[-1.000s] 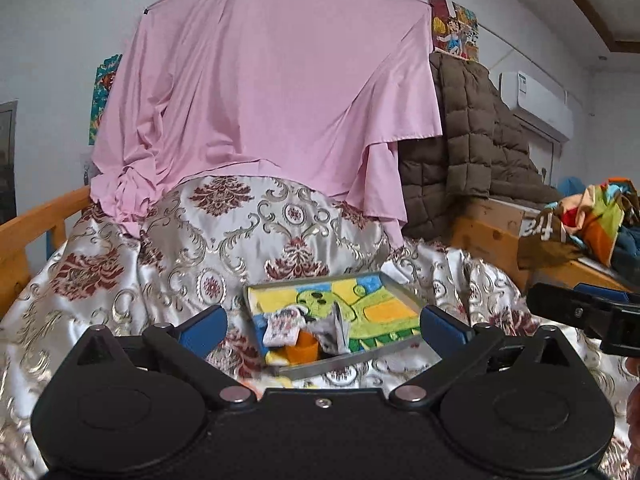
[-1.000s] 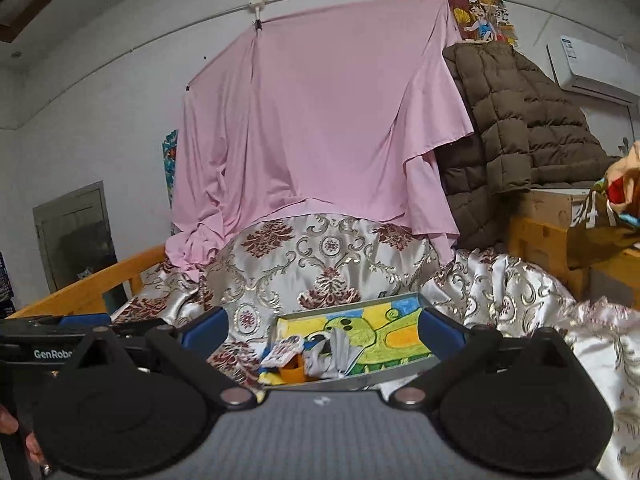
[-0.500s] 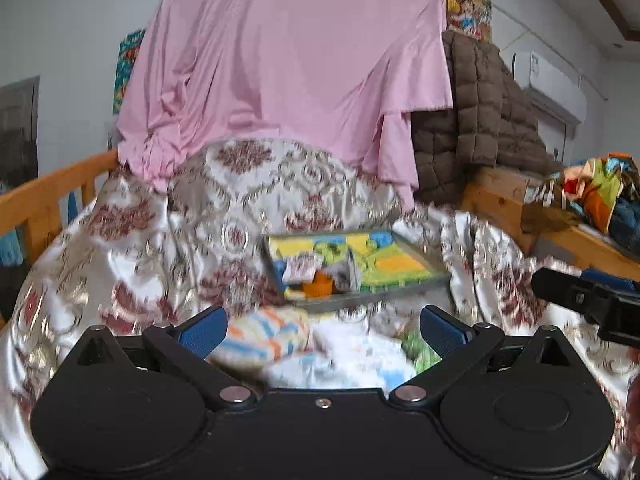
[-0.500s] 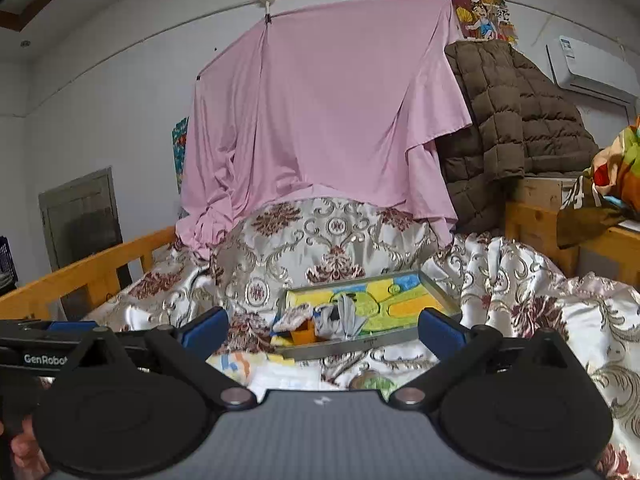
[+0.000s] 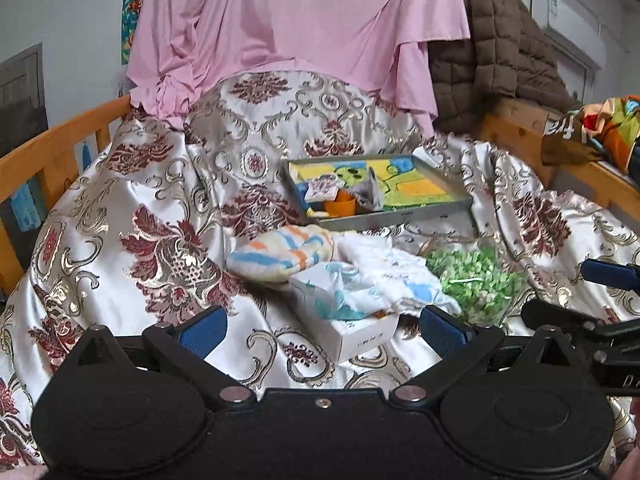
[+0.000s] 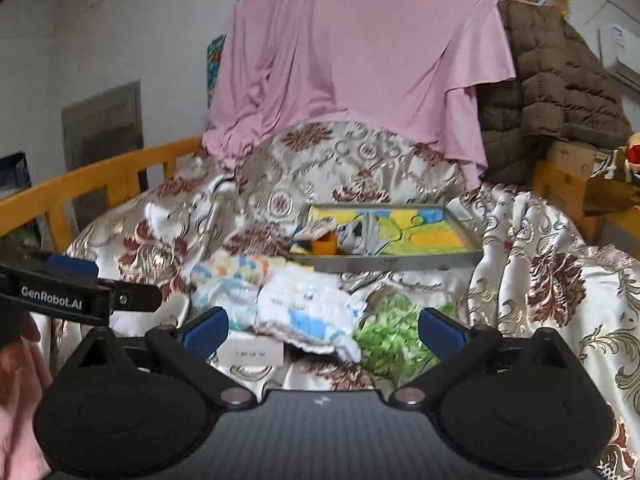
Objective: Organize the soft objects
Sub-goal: 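Withdraw both grippers from the tray toward the remaining soft items, then grasp the tissue pack with the left gripper while the right gripper grasps the white muslin cloth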
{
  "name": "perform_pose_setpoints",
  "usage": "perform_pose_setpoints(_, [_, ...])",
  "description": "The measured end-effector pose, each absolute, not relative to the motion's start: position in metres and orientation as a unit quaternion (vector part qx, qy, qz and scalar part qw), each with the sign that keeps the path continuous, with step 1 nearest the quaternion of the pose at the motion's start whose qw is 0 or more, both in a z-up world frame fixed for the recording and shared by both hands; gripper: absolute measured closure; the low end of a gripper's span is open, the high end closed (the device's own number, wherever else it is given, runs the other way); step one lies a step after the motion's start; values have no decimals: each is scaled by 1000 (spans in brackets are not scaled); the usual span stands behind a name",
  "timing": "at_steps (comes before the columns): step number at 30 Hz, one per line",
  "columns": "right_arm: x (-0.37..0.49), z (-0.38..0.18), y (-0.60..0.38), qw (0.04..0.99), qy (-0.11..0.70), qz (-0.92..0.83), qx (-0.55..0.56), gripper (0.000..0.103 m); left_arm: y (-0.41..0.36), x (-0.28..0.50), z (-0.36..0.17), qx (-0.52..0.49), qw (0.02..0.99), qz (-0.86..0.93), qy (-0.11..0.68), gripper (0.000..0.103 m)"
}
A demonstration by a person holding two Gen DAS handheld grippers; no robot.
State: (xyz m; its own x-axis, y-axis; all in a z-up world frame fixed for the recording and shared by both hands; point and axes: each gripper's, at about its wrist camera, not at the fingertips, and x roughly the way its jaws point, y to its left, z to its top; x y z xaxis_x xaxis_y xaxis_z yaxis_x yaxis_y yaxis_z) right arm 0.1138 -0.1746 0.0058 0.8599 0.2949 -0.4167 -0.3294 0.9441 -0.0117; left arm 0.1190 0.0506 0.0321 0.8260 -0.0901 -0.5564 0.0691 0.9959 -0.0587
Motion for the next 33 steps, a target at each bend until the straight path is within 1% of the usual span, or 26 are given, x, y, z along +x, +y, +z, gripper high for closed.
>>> perform_pose_setpoints(9, [124, -5, -171, 953, 255, 158, -48, 0, 46, 129, 25, -3, 945, -26, 325, 1])
perform_pose_setpoints(19, [136, -17, -166, 943, 287, 154, -71, 0, 36, 143, 17, 6, 934, -55, 354, 1])
perform_pose_setpoints(27, [149, -25, -164, 938, 299, 152, -89, 0, 39, 164, 12, 3, 921, -70, 383, 1])
perform_pose_setpoints(33, [161, -34, -161, 933, 294, 153, -143, 0, 48, 183, 9, -8, 910, -71, 409, 1])
